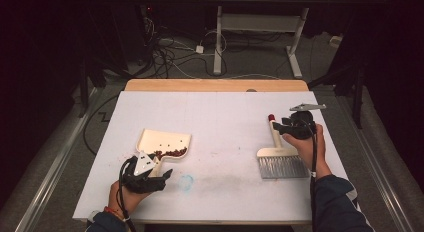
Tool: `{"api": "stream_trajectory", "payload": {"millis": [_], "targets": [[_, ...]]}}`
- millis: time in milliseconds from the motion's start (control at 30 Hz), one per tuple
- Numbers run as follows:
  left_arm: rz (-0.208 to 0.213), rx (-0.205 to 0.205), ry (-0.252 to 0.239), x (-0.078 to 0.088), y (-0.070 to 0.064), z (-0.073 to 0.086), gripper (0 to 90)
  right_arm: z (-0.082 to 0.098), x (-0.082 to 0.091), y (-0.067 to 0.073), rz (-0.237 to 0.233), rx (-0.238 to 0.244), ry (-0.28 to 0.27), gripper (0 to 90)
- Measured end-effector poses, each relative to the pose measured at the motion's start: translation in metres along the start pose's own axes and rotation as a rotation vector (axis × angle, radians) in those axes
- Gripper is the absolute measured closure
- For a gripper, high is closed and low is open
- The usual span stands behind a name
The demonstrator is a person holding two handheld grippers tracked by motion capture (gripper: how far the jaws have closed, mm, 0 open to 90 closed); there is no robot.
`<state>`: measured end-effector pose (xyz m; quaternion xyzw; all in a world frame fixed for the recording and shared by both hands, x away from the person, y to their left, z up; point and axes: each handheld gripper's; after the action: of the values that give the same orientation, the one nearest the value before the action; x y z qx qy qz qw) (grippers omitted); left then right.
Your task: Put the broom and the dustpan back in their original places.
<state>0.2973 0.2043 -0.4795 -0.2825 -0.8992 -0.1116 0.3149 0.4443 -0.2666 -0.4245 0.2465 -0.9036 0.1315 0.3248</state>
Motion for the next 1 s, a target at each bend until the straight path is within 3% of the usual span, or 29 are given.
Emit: {"api": "stream_trajectory", "payload": {"millis": [133,433,767,1000], "targets": [[-0.003,-0.005,-0.003,0.000,0.000,0.000,21.9,-0.004,0.005,0.006,0.005,0.038,-0.037,50.9],[-0.002,-0.023,-0.002,0.000,-0.004,0.002,21.7,-0.008,0.012,0.013,0.026,0.069,-0.103,39.9],[0.000,-0.040,-0.001,0.001,-0.005,0.002,21.7,-0.015,0.030,0.018,0.008,0.054,-0.209,30.2],[0.011,-0.048,0.000,0.000,-0.006,0.002,19.9,-0.017,0.038,0.024,0.015,0.080,-0.245,23.3]]}}
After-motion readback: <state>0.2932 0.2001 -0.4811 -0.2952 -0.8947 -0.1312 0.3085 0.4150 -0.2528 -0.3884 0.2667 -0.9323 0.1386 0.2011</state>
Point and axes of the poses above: each handheld gripper's, and its own axes: x roughly backward along the jaws, z roughly out of its underside, y roughly to its left, and after that the axes turned 5 degrees about x, right-handed
